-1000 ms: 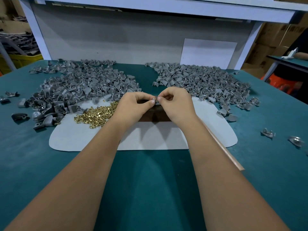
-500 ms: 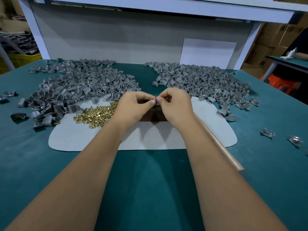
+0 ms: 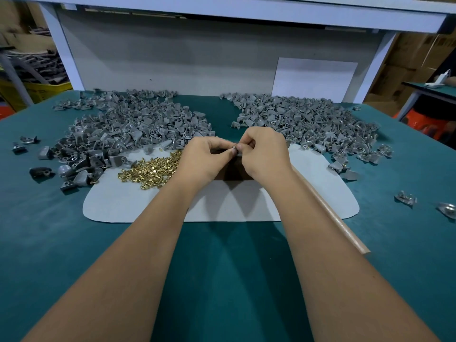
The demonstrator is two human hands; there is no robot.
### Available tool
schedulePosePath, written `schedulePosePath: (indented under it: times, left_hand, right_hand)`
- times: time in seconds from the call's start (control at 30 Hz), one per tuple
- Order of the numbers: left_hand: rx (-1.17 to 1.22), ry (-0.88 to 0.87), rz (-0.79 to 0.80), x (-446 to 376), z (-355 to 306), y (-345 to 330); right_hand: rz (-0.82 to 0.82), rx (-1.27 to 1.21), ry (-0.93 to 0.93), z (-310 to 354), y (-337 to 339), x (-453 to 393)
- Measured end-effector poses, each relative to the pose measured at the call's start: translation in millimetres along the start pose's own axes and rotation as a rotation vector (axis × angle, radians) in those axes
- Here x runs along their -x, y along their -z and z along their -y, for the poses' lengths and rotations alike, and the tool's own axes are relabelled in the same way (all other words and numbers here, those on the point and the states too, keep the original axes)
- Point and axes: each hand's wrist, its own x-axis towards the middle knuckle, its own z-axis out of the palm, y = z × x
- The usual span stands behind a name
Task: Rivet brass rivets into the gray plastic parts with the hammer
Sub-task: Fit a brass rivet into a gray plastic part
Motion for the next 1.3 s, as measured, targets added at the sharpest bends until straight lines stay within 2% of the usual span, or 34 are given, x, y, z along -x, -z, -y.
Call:
schedulePosePath:
  times: [0.27,0.4,0.5,0.6,0.7,0.8,0.87,1.2,1.3]
  left_hand:
    - [0.026,0.044,-0.012,-0.1,-2.8,-1.0]
    - [-0.003,0.013,-0.015,3.5,-4.0,0.9]
    - [-0.026,-0.010,0.006,6.1,-4.9,0.8]
    - [-0.237,-0.009,-0.062,4.0,-3.7,0.3]
    - [-0.359,-0.003,-0.079,2.8,-4.6,1.1]
    - [-0.346,0.013,-0.052,2.5,-5.1,1.4]
    - [-0.318,0.024,-0.041,2.5,-5.9,1.3]
    - [-0.134,0.074,0.009,2.4,-7.2,6.2]
    - [-0.135,0.070,0.018,2.6,-6.5,5.8]
  right_hand:
    - [-0.038,-0.028,-0.093,10.7,-0.4,5.8]
    - [-0.045,-0.071,-0.088,7.6,-3.5,10.1]
    - [-0.080,-0.097,-0.019,-0.6,-5.0,12.0]
    - [-0.121,-0.085,0.061,-4.0,-9.5,14.6]
    - [-0.209,-0.274,0.001,-5.2,-10.3,18.8]
    - [-0.231,-0.504,-0.128,-6.9,-6.6,19.2]
    - [-0.226,-0.563,-0.155,-7.3,-3.9,17.4]
    - [-0.170,-0.652,-0.198,-9.6,0.2,12.4]
    - [-0.137,-0.595,-0.174,-11.4,0.8,12.1]
